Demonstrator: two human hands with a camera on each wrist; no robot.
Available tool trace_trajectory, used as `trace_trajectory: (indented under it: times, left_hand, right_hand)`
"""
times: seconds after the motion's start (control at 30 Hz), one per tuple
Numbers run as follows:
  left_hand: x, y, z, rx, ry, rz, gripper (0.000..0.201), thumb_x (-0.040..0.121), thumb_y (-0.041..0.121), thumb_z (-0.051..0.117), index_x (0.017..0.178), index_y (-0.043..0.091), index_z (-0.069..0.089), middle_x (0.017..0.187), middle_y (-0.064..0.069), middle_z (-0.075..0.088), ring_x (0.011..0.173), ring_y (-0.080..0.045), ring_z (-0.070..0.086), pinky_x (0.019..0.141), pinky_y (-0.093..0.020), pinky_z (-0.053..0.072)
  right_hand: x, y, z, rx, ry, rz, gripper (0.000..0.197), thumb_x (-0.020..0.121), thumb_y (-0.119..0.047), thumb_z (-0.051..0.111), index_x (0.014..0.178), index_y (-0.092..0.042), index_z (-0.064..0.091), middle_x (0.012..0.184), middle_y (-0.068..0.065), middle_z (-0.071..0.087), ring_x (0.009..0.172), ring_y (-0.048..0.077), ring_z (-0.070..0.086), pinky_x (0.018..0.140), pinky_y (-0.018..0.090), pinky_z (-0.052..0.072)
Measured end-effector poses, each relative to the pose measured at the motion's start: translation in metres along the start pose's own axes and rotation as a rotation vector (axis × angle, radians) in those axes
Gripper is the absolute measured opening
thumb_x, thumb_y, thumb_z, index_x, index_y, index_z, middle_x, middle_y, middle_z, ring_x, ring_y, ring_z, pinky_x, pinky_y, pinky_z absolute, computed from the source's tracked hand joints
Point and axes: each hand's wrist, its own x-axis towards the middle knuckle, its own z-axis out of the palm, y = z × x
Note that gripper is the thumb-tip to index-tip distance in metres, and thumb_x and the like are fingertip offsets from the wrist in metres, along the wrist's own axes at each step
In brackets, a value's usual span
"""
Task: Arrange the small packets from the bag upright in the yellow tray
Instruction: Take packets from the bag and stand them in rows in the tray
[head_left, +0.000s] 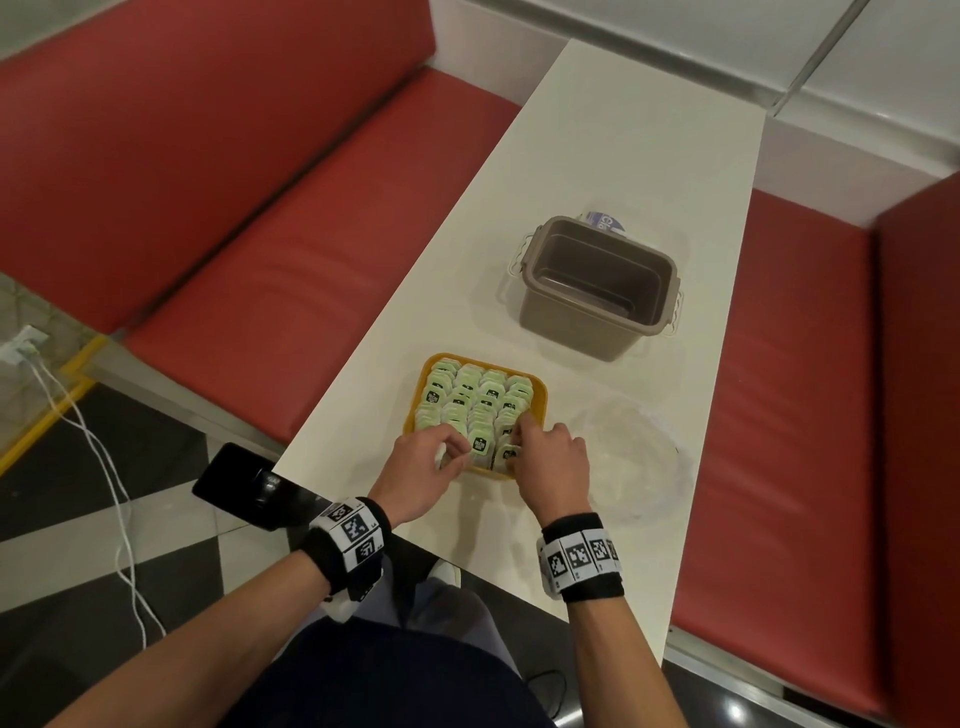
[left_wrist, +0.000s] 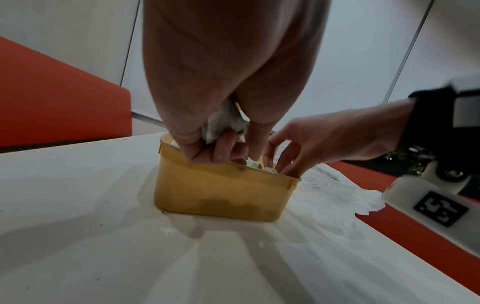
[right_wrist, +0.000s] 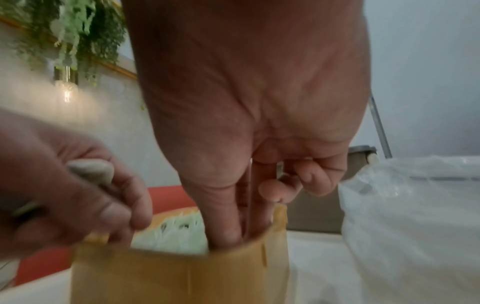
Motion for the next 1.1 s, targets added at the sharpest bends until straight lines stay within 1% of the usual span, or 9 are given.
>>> trace_trajectory:
  times: [0.13,0.23,0.33,0.4,0.57,0.67,0.77,0.9,1.1]
  left_hand:
    - [0.0,-0.001,-0.001,-0.001,0.0,-0.001,0.008,0.099,0.021,0.077,0.107,0.021,0.077,0.095,0.013,0.075,0.094,0.001,0.068,0.075,-0.006,0.044]
    - [-0.001,0.0,-0.001,0.005,0.002,0.005,0.008,0.098,0.018,0.077,0.106,0.019,0.077,0.094,0.012,0.074,0.093,0.003,0.067,0.075,-0.004,0.044]
    - [-0.001,-0.001,0.0,0.002,0.001,0.011,0.008,0.098,0.018,0.077,0.106,0.021,0.076,0.094,0.013,0.074,0.093,0.003,0.068,0.076,-0.004,0.044]
    - [-0.001,-0.002,-0.001,0.004,-0.001,0.012,0.008,0.098,0.018,0.077,0.106,0.021,0.076,0.094,0.013,0.074,0.093,0.002,0.068,0.077,-0.005,0.044]
    - [-0.002,-0.005,-0.002,0.01,-0.005,0.012,0.009,0.098,0.016,0.077,0.105,0.021,0.077,0.094,0.013,0.074,0.094,0.0,0.068,0.078,-0.005,0.044]
    - [-0.002,-0.006,-0.001,0.002,-0.001,0.01,0.009,0.097,0.016,0.077,0.104,0.021,0.077,0.094,0.012,0.074,0.094,-0.001,0.068,0.077,-0.007,0.046]
    - [-0.003,-0.007,0.0,-0.01,0.002,0.021,0.009,0.097,0.014,0.077,0.104,0.02,0.077,0.093,0.011,0.075,0.092,-0.004,0.069,0.081,-0.017,0.051]
    - [-0.004,-0.007,0.001,-0.008,0.003,0.036,0.01,0.097,0.014,0.077,0.104,0.02,0.078,0.094,0.011,0.075,0.092,-0.005,0.07,0.082,-0.019,0.053]
    - [-0.005,-0.009,0.001,-0.009,0.016,0.042,0.009,0.097,0.015,0.078,0.104,0.021,0.078,0.094,0.013,0.075,0.093,-0.002,0.07,0.082,-0.01,0.048]
  right_hand:
    - [0.005,0.003,-0.01,0.046,0.1,0.036,0.029,0.092,-0.025,0.075,0.118,-0.022,0.061,0.113,0.006,0.063,0.106,0.033,0.059,0.085,0.043,0.049]
    - [0.009,0.006,-0.013,0.054,0.061,0.081,0.044,0.09,-0.057,0.076,0.113,-0.021,0.069,0.118,0.006,0.046,0.114,0.033,0.051,0.094,0.047,0.053]
    - [0.008,0.01,-0.015,-0.031,-0.049,0.067,0.073,0.078,-0.088,0.068,0.106,-0.02,0.071,0.121,0.007,0.043,0.12,0.034,0.045,0.099,0.047,0.049]
    - [0.005,0.01,-0.015,-0.047,-0.073,0.057,0.084,0.07,-0.097,0.065,0.106,-0.021,0.071,0.122,0.007,0.044,0.119,0.033,0.042,0.099,0.047,0.048]
    - [0.007,0.011,-0.008,-0.02,-0.085,-0.003,0.06,0.083,-0.068,0.081,0.116,-0.017,0.075,0.124,0.005,0.044,0.124,0.032,0.039,0.106,0.046,0.047]
    - [0.006,0.009,-0.008,-0.023,-0.065,-0.064,0.043,0.09,-0.06,0.079,0.112,-0.022,0.079,0.129,0.004,0.049,0.125,0.032,0.04,0.105,0.047,0.046]
    - [0.004,0.007,-0.007,-0.01,0.012,-0.094,0.033,0.093,-0.058,0.073,0.105,-0.029,0.081,0.125,0.0,0.054,0.121,0.029,0.043,0.1,0.046,0.045]
    - [0.002,0.014,-0.007,0.09,0.086,-0.084,0.036,0.093,-0.064,0.071,0.11,-0.033,0.078,0.12,-0.004,0.058,0.116,0.026,0.048,0.094,0.045,0.046]
    - [0.001,0.031,-0.02,0.058,-0.012,-0.082,0.046,0.082,-0.063,0.085,0.116,-0.033,0.074,0.123,-0.004,0.059,0.121,0.025,0.047,0.099,0.044,0.046]
